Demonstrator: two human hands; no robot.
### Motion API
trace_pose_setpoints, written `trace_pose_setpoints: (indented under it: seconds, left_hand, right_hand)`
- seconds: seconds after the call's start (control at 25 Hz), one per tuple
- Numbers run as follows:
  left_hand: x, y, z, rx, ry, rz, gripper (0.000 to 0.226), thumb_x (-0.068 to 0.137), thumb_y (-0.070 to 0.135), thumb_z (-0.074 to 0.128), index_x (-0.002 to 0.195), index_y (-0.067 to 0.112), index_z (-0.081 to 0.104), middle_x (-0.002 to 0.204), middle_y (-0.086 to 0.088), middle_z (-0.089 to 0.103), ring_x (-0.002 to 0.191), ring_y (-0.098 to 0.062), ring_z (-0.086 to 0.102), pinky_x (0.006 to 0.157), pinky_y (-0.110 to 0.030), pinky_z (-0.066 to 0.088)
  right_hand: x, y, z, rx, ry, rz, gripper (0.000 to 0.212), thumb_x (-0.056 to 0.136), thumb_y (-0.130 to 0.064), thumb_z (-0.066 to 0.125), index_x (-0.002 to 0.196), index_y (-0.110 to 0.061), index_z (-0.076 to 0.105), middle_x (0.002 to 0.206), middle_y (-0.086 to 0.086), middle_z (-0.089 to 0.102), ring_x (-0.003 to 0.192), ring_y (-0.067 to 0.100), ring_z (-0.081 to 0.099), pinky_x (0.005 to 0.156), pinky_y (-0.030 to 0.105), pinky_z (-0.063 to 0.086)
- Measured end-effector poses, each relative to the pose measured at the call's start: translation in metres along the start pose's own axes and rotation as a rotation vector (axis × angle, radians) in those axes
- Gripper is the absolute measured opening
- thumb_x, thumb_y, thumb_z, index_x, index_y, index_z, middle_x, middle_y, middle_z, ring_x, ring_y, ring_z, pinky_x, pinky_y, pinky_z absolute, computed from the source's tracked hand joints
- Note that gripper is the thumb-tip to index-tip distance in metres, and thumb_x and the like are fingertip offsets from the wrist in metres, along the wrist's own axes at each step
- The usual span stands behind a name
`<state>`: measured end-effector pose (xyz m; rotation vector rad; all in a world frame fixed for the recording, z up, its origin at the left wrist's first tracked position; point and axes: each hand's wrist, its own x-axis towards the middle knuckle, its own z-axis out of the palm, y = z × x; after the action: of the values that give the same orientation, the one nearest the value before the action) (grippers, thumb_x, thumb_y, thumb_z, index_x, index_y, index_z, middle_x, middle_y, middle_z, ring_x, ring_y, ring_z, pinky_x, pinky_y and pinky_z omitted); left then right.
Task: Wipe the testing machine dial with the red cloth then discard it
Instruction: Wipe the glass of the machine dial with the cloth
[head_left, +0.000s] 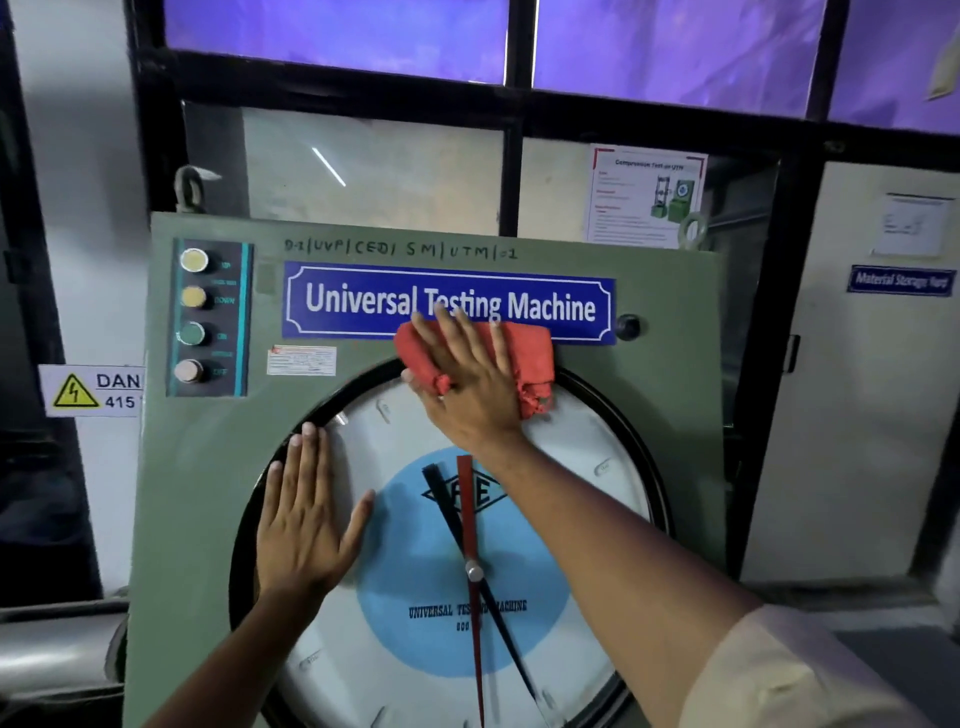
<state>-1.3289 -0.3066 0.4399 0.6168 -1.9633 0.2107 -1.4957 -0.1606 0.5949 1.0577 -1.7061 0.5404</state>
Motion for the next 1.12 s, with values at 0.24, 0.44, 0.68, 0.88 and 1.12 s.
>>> trace_pose_setpoints:
  seconds: [0.24, 0.44, 0.68, 0.88, 1.12]
  left_hand:
    - [0.036, 0.020, -0.008, -0.015, -0.037, 0.101, 0.089, 0.102, 0.062, 0.030, 0.171, 0.011, 0.006, 0.180, -0.008, 0.003, 0.167, -0.020, 0.000, 0.136, -0.040, -0.003]
    - [0.056, 0.041, -0.005, -0.020, -0.020, 0.163, 0.088, 0.102, 0.061, 0.032, 0.171, 0.011, 0.009, 0.179, -0.005, 0.004, 0.167, -0.021, 0.004, 0.136, -0.043, -0.001]
    - [0.059, 0.043, -0.005, -0.019, -0.003, 0.174, 0.086, 0.104, 0.060, 0.033, 0.172, 0.013, 0.008, 0.180, -0.001, 0.000, 0.167, -0.015, -0.004, 0.136, -0.042, -0.002]
    - [0.059, 0.043, -0.008, -0.037, 0.000, 0.186, 0.086, 0.103, 0.060, 0.033, 0.171, 0.012, 0.011, 0.180, -0.005, 0.006, 0.167, -0.021, 0.005, 0.136, -0.046, 0.005]
    - [0.046, 0.038, -0.010, -0.069, 0.006, 0.117, 0.086, 0.103, 0.059, 0.034, 0.171, 0.010, 0.013, 0.179, -0.006, 0.009, 0.167, -0.023, 0.009, 0.136, -0.043, 0.002]
  right_hand:
    - [-0.044, 0.058, -0.009, -0.078, 0.078, 0.280, 0.073, 0.107, -0.059, 0.040, 0.171, -0.031, 0.022, 0.180, -0.001, 0.020, 0.166, 0.021, 0.017, 0.133, 0.055, 0.011]
    - [-0.103, 0.086, -0.012, -0.125, 0.099, 0.403, 0.070, 0.110, -0.053, 0.039, 0.171, -0.023, 0.026, 0.179, 0.005, 0.023, 0.165, 0.026, 0.021, 0.133, 0.057, 0.014]
    - [-0.194, 0.085, -0.013, -0.161, 0.043, 0.618, 0.068, 0.113, -0.056, 0.024, 0.172, -0.022, 0.021, 0.179, 0.004, 0.021, 0.165, 0.024, 0.021, 0.133, 0.054, 0.017]
    - [-0.218, 0.062, -0.010, -0.073, 0.012, 0.852, 0.071, 0.109, -0.051, 0.025, 0.171, -0.016, 0.022, 0.177, 0.013, 0.023, 0.164, 0.034, 0.026, 0.130, 0.061, 0.023]
    - [-0.105, 0.004, 0.003, -0.011, 0.010, 0.632, 0.075, 0.108, -0.060, 0.021, 0.173, -0.024, 0.011, 0.181, 0.006, 0.007, 0.168, 0.029, 0.003, 0.134, 0.056, 0.001]
